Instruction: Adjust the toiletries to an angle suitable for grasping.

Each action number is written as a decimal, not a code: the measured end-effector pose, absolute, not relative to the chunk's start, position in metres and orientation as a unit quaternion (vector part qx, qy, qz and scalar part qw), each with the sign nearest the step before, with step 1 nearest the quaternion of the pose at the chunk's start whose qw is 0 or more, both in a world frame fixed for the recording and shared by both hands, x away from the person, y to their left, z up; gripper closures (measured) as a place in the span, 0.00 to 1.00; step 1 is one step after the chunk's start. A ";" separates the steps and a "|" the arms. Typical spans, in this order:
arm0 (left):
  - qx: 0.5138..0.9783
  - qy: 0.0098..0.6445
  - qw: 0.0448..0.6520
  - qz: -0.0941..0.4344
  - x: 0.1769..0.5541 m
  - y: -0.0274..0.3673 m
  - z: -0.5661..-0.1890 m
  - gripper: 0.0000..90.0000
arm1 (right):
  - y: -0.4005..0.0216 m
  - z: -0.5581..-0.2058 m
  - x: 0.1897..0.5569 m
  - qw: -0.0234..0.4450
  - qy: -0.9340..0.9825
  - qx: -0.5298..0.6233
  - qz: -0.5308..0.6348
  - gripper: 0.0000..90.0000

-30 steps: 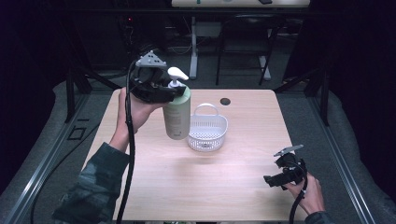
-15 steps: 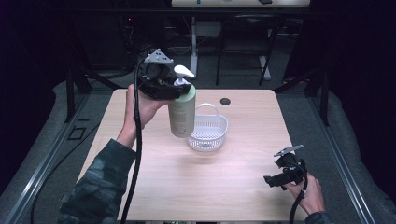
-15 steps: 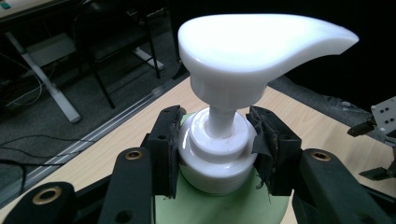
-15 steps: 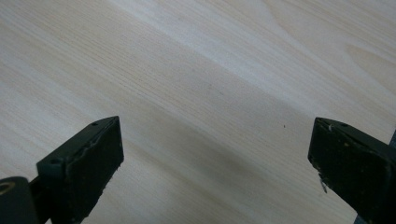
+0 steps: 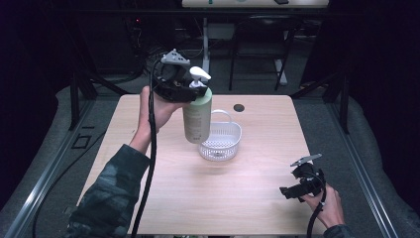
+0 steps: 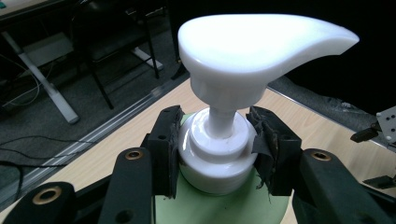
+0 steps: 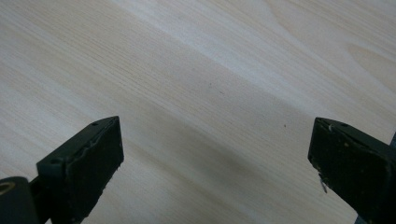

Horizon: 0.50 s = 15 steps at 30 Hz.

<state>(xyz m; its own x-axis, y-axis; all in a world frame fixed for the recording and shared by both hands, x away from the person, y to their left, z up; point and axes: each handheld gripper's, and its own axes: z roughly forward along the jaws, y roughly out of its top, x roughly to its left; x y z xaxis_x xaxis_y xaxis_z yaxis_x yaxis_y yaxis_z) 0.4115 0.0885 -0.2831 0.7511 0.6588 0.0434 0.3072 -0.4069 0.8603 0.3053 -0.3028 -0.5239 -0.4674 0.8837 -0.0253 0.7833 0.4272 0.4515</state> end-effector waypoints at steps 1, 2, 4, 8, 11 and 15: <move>0.816 0.295 0.457 0.194 0.412 0.088 -0.283 0.62 | -0.303 -0.524 0.305 0.129 0.834 0.500 0.192 0.03; 0.815 0.295 0.459 0.194 0.413 0.087 -0.283 0.62 | -0.303 -0.524 0.305 0.129 0.834 0.500 0.192 0.03; 0.815 0.295 0.459 0.193 0.414 0.086 -0.284 0.62 | -0.302 -0.524 0.305 0.129 0.834 0.500 0.192 0.03; 0.816 0.294 0.459 0.195 0.417 0.081 -0.284 0.62 | -0.303 -0.524 0.305 0.129 0.834 0.500 0.192 0.03; 0.815 0.295 0.460 0.193 0.419 0.078 -0.285 0.62 | -0.303 -0.524 0.305 0.129 0.834 0.500 0.192 0.03; 0.814 0.295 0.463 0.191 0.422 0.075 -0.285 0.62 | -0.303 -0.524 0.305 0.128 0.834 0.500 0.192 0.03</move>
<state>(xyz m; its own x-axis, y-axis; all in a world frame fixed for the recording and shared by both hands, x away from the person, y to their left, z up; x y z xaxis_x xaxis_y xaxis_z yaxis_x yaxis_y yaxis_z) 0.4216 0.0750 -0.2849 0.7529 0.6571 0.0385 0.3027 -0.3976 0.8662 0.3050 -0.3028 -0.5239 -0.4663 0.8844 -0.0217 0.7858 0.4254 0.4490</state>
